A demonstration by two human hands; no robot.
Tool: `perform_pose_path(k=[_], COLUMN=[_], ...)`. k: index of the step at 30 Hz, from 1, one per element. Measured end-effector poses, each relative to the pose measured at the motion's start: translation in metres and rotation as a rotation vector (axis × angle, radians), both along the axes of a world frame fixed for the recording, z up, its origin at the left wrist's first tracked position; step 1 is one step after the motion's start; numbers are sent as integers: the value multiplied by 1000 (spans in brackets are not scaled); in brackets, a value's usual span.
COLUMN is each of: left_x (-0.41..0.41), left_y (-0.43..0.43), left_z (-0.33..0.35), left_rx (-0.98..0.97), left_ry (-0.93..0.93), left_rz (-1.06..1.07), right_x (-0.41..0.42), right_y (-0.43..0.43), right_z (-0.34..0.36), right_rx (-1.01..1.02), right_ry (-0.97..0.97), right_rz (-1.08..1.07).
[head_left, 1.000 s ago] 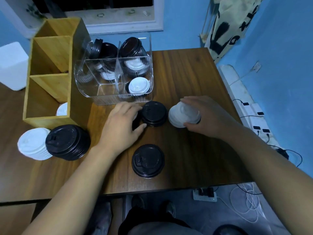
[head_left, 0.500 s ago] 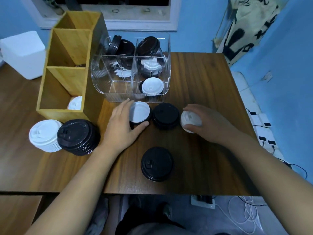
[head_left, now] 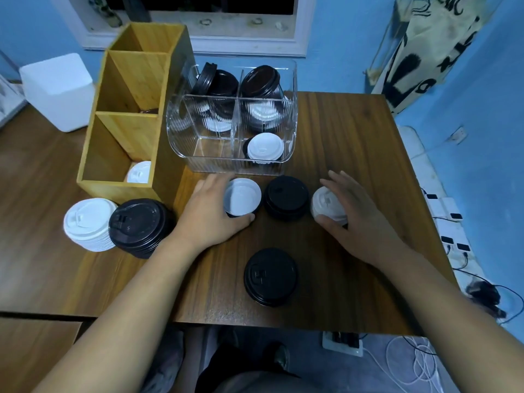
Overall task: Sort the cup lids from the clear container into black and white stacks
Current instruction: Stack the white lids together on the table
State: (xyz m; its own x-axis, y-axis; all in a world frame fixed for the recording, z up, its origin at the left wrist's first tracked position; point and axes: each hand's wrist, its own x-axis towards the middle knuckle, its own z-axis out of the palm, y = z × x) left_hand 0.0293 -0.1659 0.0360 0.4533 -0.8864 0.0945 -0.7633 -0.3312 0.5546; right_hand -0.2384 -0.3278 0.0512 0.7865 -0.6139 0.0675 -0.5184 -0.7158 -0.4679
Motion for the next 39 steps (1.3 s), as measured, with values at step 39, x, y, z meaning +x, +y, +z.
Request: perform_pose_path(k=[39], left_x=[-13], left_y=[8], left_z=[-2], left_rx=[-6], left_ry=[-189], left_rz=[-50], right_x=[-12], right_y=[-16], right_z=[36], right_rx=[132], right_ry=[81], right_rz=[-131])
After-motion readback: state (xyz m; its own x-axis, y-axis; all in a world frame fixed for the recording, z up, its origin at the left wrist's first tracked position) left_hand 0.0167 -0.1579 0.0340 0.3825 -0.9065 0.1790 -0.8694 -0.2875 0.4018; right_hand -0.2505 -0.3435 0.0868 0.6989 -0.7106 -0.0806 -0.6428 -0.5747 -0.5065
